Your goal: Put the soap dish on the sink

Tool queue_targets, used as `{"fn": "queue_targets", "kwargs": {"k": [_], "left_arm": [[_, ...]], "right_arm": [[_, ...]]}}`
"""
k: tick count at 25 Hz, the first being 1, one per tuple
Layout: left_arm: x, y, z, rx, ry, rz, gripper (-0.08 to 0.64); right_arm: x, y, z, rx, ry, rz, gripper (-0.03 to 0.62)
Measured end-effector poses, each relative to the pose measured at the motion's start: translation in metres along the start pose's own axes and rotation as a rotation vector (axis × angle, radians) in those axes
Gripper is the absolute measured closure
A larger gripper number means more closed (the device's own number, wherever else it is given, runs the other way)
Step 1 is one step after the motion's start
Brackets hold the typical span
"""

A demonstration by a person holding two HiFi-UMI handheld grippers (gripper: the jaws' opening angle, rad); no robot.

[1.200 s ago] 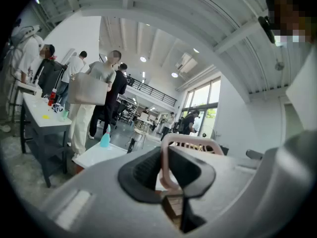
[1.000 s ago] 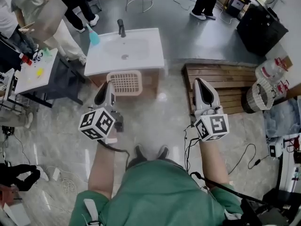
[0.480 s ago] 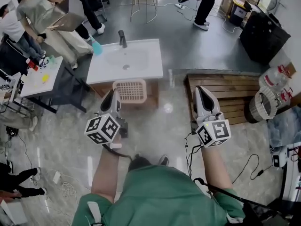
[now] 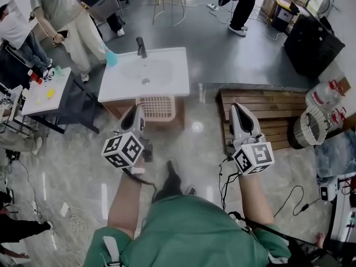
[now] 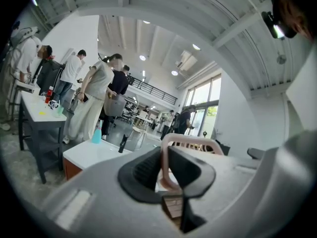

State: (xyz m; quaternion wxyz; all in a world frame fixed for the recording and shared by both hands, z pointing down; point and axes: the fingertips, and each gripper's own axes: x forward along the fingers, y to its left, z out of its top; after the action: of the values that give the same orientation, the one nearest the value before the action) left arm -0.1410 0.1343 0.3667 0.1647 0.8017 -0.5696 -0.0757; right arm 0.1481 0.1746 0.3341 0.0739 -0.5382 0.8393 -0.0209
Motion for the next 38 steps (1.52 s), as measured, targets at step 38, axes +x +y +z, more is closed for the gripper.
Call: {"fn": "queue_targets", "kwargs": {"k": [38], "left_arm": [[0.328, 0.135, -0.021, -0.134, 0.169, -0.095, 0.515]], "right_arm": [[0.306, -0.108, -0.076, -0.021, 0.183, -0.103, 0.603]]}}
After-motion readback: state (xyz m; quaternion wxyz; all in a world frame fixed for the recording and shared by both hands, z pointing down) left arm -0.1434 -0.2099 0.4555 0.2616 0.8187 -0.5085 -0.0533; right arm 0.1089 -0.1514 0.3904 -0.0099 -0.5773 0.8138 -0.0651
